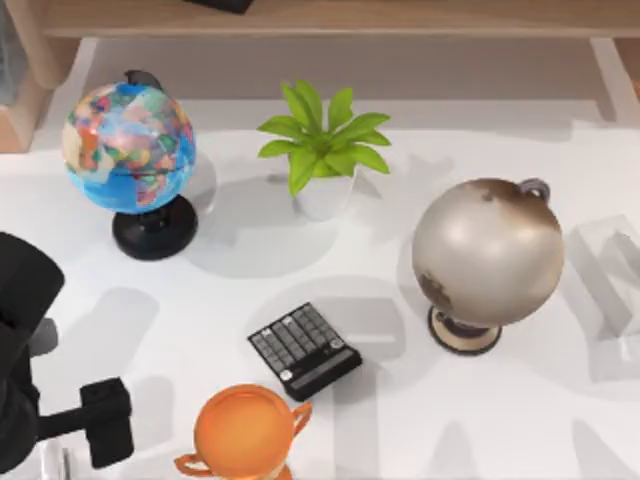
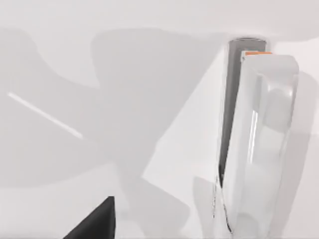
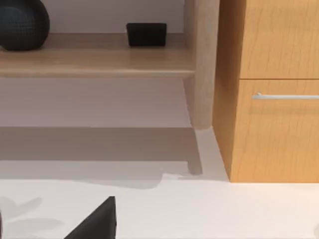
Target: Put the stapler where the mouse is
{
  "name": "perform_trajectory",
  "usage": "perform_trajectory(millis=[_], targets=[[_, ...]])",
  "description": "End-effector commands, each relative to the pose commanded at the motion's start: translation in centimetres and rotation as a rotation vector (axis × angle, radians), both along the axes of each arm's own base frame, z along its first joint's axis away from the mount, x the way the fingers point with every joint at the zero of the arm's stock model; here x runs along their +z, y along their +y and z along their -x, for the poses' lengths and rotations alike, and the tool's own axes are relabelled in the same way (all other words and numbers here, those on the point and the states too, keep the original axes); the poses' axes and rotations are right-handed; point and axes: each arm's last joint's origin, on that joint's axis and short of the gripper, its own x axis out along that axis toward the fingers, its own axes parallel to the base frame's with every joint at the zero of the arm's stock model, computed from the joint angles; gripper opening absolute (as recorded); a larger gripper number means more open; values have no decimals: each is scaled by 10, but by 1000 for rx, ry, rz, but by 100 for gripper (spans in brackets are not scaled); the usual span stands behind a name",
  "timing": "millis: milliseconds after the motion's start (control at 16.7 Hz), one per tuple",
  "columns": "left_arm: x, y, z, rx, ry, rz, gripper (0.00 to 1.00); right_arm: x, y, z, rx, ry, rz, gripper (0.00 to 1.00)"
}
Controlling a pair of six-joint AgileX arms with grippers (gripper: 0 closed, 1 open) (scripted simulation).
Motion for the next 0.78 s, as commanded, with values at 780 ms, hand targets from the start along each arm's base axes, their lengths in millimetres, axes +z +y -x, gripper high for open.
perform_trajectory(millis=[780], targets=[[-36,-4,-4,10,23,-8,100,0,0,0,0,0,0,100]])
